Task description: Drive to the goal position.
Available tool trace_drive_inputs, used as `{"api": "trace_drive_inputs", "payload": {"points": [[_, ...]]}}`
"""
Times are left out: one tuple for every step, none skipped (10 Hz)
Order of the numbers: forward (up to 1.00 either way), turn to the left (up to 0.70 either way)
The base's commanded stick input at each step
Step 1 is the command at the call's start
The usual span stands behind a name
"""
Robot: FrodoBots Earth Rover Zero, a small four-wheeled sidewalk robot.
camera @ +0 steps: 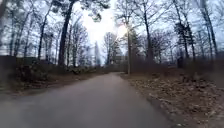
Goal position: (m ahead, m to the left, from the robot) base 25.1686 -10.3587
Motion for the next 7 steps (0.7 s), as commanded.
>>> {"api": "trace_drive_inputs", "payload": {"points": [[0.85, 0.00], [0.85, 0.00], [0.85, 0.00], [0.85, 0.00], [0.85, 0.00], [0.85, 0.00], [0.85, 0.00]]}}
